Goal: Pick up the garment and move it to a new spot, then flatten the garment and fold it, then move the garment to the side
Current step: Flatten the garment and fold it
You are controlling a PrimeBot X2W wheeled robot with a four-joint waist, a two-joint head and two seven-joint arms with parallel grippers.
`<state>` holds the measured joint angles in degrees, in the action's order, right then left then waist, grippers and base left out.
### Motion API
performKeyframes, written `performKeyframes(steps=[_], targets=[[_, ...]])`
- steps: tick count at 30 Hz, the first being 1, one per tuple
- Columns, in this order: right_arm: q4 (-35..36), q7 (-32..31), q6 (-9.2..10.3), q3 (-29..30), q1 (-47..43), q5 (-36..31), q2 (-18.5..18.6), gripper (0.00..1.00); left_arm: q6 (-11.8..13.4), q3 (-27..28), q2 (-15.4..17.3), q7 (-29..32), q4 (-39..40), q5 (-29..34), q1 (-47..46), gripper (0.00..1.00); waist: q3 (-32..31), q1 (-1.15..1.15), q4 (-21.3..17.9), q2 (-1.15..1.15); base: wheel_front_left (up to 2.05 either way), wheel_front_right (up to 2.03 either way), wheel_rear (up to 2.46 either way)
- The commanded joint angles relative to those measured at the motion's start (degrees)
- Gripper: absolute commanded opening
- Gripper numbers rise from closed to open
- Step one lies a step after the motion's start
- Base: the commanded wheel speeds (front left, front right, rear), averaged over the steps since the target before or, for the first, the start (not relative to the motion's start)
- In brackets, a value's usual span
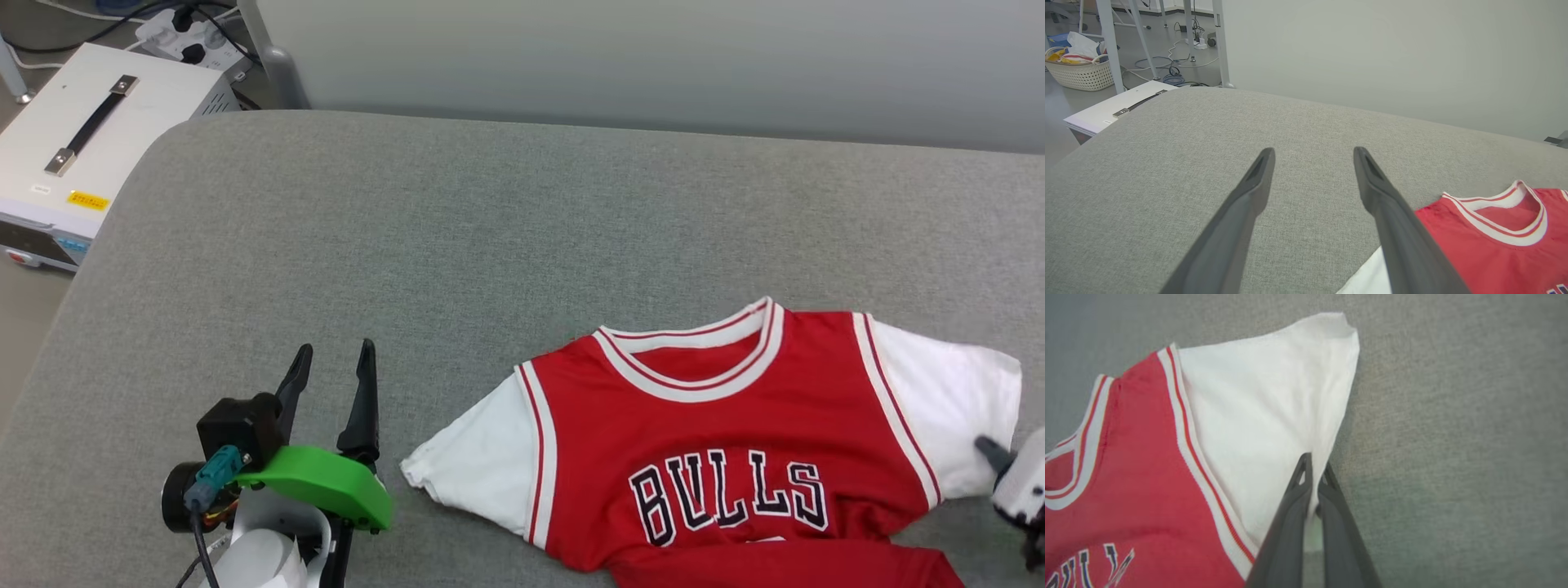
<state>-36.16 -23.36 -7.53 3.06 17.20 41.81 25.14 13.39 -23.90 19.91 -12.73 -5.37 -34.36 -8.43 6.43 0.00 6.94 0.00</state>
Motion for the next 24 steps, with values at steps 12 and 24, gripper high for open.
performKeyframes(steps=[12,24], targets=[[14.8,12.3,0.04,11.4,-13.0,-8.5,-12.9,1.00,0.4,0.7,2.1,1.6,-0.6,-1.9,3.2,1.00,-2.4,0.00,-3.0,0.00,0.00,0.00,0.00],[28.4,25.1,0.04,7.5,-16.1,-19.1,-14.3,1.00,-2.9,-0.9,5.3,11.6,-1.5,-5.7,1.8,1.00,-4.4,0.00,-2.9,0.00,0.00,0.00,0.00]])
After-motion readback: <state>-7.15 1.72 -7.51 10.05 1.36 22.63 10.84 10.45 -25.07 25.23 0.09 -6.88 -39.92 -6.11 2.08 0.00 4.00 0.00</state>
